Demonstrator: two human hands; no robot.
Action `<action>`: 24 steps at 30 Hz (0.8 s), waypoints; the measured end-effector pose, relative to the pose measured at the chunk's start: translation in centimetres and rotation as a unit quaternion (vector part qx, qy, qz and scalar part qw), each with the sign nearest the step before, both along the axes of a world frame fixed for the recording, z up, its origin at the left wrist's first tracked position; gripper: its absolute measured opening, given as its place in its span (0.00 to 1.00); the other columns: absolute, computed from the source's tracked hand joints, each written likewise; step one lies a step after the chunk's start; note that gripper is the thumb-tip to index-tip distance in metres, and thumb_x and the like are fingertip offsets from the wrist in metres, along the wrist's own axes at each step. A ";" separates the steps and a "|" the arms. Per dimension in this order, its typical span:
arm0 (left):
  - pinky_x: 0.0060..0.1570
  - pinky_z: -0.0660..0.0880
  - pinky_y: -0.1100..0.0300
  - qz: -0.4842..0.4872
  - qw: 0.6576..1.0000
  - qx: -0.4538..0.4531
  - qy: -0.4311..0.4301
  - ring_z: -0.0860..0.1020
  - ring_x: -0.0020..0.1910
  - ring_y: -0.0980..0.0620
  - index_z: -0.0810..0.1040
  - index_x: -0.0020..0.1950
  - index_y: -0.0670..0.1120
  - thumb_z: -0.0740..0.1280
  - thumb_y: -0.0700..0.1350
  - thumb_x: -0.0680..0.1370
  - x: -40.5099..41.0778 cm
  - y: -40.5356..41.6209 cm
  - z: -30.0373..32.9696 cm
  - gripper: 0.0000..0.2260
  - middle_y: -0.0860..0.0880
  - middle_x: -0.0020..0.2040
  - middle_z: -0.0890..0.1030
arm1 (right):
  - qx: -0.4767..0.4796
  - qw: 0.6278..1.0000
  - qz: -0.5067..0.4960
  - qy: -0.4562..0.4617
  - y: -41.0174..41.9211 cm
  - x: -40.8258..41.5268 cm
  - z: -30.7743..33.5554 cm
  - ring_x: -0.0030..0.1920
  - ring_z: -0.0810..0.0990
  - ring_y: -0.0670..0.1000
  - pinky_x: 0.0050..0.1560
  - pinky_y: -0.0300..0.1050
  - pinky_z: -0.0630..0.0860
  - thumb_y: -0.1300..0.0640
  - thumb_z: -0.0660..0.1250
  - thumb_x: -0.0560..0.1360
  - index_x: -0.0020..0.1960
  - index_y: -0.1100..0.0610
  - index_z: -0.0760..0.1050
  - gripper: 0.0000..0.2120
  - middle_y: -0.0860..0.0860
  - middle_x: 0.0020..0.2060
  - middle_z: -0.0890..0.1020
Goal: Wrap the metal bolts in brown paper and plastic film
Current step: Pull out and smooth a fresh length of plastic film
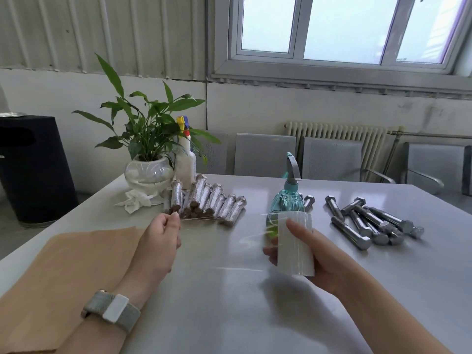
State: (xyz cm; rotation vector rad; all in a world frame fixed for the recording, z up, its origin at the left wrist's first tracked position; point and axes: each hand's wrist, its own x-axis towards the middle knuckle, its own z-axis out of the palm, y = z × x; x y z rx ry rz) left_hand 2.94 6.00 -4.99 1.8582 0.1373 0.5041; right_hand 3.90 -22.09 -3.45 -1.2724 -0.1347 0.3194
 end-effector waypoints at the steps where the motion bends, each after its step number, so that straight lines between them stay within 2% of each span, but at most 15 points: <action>1: 0.23 0.61 0.61 0.004 1.000 0.008 -0.006 0.62 0.21 0.55 0.68 0.40 0.48 0.56 0.51 0.84 0.1 0.1 0.0 0.14 0.55 0.22 0.67 | 0.005 1.000 0.005 0.011 -0.3 0.0 0.3 0.46 0.83 0.62 0.53 0.60 0.79 0.44 0.86 0.48 0.60 0.64 0.76 0.46 0.63 0.47 0.82; 3: 0.24 0.62 0.60 0.024 1.000 0.015 -0.011 0.64 0.22 0.54 0.69 0.40 0.48 0.57 0.51 0.83 0.2 0.7 0.2 0.14 0.54 0.23 0.69 | 0.012 0.998 0.045 0.035 -1.1 -0.1 1.1 0.45 0.82 0.61 0.53 0.59 0.78 0.47 0.85 0.51 0.58 0.64 0.79 0.41 0.62 0.46 0.81; 5: 0.20 0.62 0.61 0.039 0.999 0.014 -0.002 0.64 0.21 0.55 0.71 0.42 0.48 0.59 0.51 0.83 0.3 1.3 0.3 0.12 0.54 0.25 0.70 | 0.015 0.996 0.077 0.043 -2.1 -0.2 1.7 0.47 0.83 0.61 0.49 0.58 0.81 0.52 0.84 0.52 0.57 0.64 0.82 0.36 0.63 0.49 0.82; 8: 0.17 0.62 0.64 0.041 0.998 0.035 0.022 0.64 0.19 0.57 0.72 0.44 0.47 0.59 0.50 0.83 0.4 1.8 0.2 0.10 0.52 0.25 0.71 | -0.018 0.997 0.070 0.039 -3.6 -0.5 2.2 0.50 0.84 0.61 0.45 0.56 0.82 0.51 0.86 0.50 0.58 0.61 0.81 0.39 0.62 0.51 0.83; 11: 0.17 0.62 0.65 0.027 0.998 0.043 0.036 0.64 0.19 0.56 0.72 0.45 0.45 0.59 0.49 0.83 0.5 1.6 0.0 0.10 0.52 0.25 0.71 | -0.060 0.997 0.029 0.029 -4.8 -1.1 2.0 0.53 0.83 0.64 0.45 0.56 0.82 0.48 0.87 0.48 0.61 0.59 0.78 0.44 0.63 0.51 0.83; 14: 0.16 0.61 0.66 -0.003 0.997 0.039 0.066 0.64 0.19 0.55 0.72 0.46 0.44 0.60 0.48 0.83 0.5 1.3 -0.3 0.10 0.52 0.24 0.71 | -0.106 0.994 0.000 0.029 -5.7 -1.7 1.5 0.51 0.84 0.65 0.42 0.54 0.82 0.48 0.86 0.51 0.61 0.58 0.75 0.42 0.63 0.52 0.84; 16: 0.17 0.59 0.68 -0.053 0.993 -0.004 0.106 0.64 0.16 0.55 0.72 0.46 0.43 0.59 0.48 0.83 0.5 1.3 -0.4 0.11 0.53 0.22 0.70 | -0.130 0.990 -0.026 0.048 -6.3 -2.0 1.1 0.46 0.85 0.63 0.39 0.53 0.82 0.45 0.84 0.58 0.61 0.59 0.75 0.38 0.63 0.50 0.84; 18: 0.18 0.56 0.70 -0.093 0.984 -0.057 0.140 0.64 0.15 0.54 0.71 0.47 0.43 0.59 0.49 0.84 0.5 1.5 -0.5 0.10 0.53 0.22 0.69 | -0.117 0.989 -0.046 0.082 -7.3 -2.1 0.9 0.43 0.85 0.61 0.38 0.51 0.82 0.43 0.78 0.62 0.57 0.60 0.81 0.30 0.63 0.48 0.85; 20: 0.19 0.57 0.70 -0.088 0.984 -0.044 0.147 0.64 0.15 0.53 0.71 0.48 0.43 0.58 0.49 0.84 0.6 1.9 -0.7 0.11 0.53 0.21 0.70 | -0.120 0.987 -0.029 0.103 -8.2 -2.4 0.9 0.45 0.84 0.60 0.41 0.49 0.81 0.44 0.77 0.66 0.53 0.60 0.84 0.24 0.61 0.51 0.83; 22: 0.20 0.58 0.68 -0.067 0.988 -0.003 0.140 0.65 0.15 0.52 0.72 0.48 0.43 0.58 0.49 0.83 0.8 2.2 -1.0 0.11 0.52 0.21 0.70 | -0.138 0.984 -0.023 0.111 -9.0 -2.4 1.1 0.46 0.83 0.59 0.42 0.48 0.81 0.45 0.80 0.59 0.55 0.61 0.83 0.30 0.61 0.53 0.82; 24: 0.23 0.60 0.66 -0.048 0.989 0.026 0.134 0.65 0.16 0.51 0.72 0.48 0.44 0.59 0.50 0.83 1.0 2.4 -1.3 0.11 0.50 0.24 0.72 | -0.159 0.981 -0.036 0.109 -9.9 -2.2 1.1 0.43 0.84 0.58 0.38 0.47 0.81 0.44 0.84 0.51 0.56 0.60 0.83 0.37 0.60 0.49 0.84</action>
